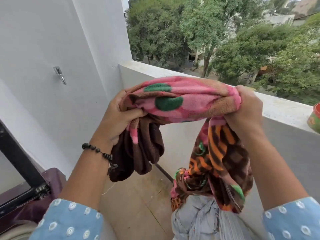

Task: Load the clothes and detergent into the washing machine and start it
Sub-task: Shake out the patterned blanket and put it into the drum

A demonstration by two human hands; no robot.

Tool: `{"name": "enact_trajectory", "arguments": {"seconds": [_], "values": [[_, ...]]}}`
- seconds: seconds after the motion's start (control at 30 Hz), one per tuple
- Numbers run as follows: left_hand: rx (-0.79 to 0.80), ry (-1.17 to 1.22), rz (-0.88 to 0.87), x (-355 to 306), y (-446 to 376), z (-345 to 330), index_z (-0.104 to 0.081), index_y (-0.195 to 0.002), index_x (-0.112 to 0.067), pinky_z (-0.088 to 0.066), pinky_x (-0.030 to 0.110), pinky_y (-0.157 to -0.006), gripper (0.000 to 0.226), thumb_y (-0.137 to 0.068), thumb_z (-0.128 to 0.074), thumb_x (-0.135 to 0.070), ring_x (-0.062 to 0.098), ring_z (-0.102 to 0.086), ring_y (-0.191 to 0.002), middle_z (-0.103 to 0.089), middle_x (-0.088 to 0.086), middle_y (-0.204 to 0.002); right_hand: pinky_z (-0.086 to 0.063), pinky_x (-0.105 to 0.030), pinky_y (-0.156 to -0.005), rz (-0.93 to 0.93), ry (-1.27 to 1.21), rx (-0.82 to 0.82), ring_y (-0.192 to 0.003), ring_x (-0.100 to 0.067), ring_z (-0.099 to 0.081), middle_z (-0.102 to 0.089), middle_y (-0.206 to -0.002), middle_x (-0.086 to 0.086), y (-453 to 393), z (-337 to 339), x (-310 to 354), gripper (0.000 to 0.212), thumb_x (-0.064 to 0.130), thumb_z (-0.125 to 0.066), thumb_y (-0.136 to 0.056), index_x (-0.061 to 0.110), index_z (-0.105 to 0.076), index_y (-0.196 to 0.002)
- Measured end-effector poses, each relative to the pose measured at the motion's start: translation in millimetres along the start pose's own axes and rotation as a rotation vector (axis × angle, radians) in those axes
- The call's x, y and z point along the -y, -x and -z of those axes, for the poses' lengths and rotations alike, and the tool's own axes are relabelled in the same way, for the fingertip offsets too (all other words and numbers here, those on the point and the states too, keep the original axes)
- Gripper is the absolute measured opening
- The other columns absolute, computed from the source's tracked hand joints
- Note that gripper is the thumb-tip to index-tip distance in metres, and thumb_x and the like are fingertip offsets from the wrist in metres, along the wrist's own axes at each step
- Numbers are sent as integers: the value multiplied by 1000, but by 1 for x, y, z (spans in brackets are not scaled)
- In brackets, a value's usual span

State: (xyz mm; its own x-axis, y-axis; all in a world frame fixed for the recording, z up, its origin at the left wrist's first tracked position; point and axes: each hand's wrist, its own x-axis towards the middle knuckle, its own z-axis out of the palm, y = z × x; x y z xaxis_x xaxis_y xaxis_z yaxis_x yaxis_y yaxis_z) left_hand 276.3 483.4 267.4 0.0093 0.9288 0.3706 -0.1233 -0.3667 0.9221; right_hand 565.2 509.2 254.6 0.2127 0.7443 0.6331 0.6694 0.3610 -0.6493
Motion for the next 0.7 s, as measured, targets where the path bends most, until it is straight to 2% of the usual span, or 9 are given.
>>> {"name": "enact_trajectory", "arguments": {"seconds": [0.13,0.23,0.37,0.47,0.5,0.57,0.6,0.63,0.7], "values": [[-156,112,-56,12,-5,-9,-64,-112,-5,-56,25,-62,35,-79,-68,6,14,-70,-71,-75,2,-89,-35,-33,-65,112,18,-244,-82,-18,-42,-44,-94,-5,-6,-9,21,16,14,-63,-71,4,-54,-80],[-335,361,-51,21,-11,-21,-65,-97,-11,-55,28,-70,22,-78,-71,-4,15,-69,-77,-73,2,-86,-43,-38,-68,172,-31,-180,-84,-27,-52,-55,-94,-10,18,-37,17,24,2,-70,-69,6,-55,-87],[-369,548,3,26,-22,-41,-62,-98,-12,-54,30,-74,37,-64,-76,-19,18,-66,-81,-68,6,-89,-45,-35,-60,-27,-221,174,-78,-22,-64,-63,-85,9,69,-74,8,42,20,-78,-74,32,-44,-97],[-335,583,-14,27,-28,-49,-62,-99,-8,-53,33,-85,42,-60,-77,-11,22,-65,-88,-66,12,-97,-45,-6,-81,-167,-521,498,-99,19,-56,-57,-108,42,95,-76,4,74,30,-84,-66,40,-39,-123],[-312,602,2,26,-29,-50,-62,-103,-7,-51,36,-91,51,-56,-82,-12,23,-64,-93,-65,13,-102,-42,-5,-91,-238,-613,664,-107,24,-50,-50,-113,49,101,-73,-2,92,25,-85,-67,41,-28,-137],[-251,679,48,23,-25,-52,-65,-99,-8,-53,33,-91,43,-61,-83,-17,20,-66,-92,-68,9,-99,-41,-16,-105,-352,-751,964,-122,14,-48,-49,-133,38,113,-69,-18,118,18,-88,-65,32,-9,-152],[-249,708,88,17,-22,-56,-71,-89,-10,-56,29,-83,18,-73,-74,-19,17,-69,-83,-71,6,-89,-44,-21,-104,-390,-806,1039,-128,4,-50,-49,-142,23,119,-69,-26,127,19,-90,-61,26,-4,-154],[-231,754,107,14,-21,-61,-74,-75,-12,-58,25,-73,17,-84,-62,-21,14,-70,-74,-72,3,-79,-47,-23,-101,-430,-846,1061,-129,-5,-52,-49,-145,8,123,-70,-30,132,24,-93,-57,19,-5,-155],[-257,789,135,16,-19,-70,-74,-58,-14,-57,22,-59,54,-99,-41,-26,12,-70,-62,-71,1,-68,-49,-23,-92,-508,-912,1026,-123,-12,-58,-57,-139,-6,128,-71,-28,133,37,-98,-47,5,-20,-151]]}}
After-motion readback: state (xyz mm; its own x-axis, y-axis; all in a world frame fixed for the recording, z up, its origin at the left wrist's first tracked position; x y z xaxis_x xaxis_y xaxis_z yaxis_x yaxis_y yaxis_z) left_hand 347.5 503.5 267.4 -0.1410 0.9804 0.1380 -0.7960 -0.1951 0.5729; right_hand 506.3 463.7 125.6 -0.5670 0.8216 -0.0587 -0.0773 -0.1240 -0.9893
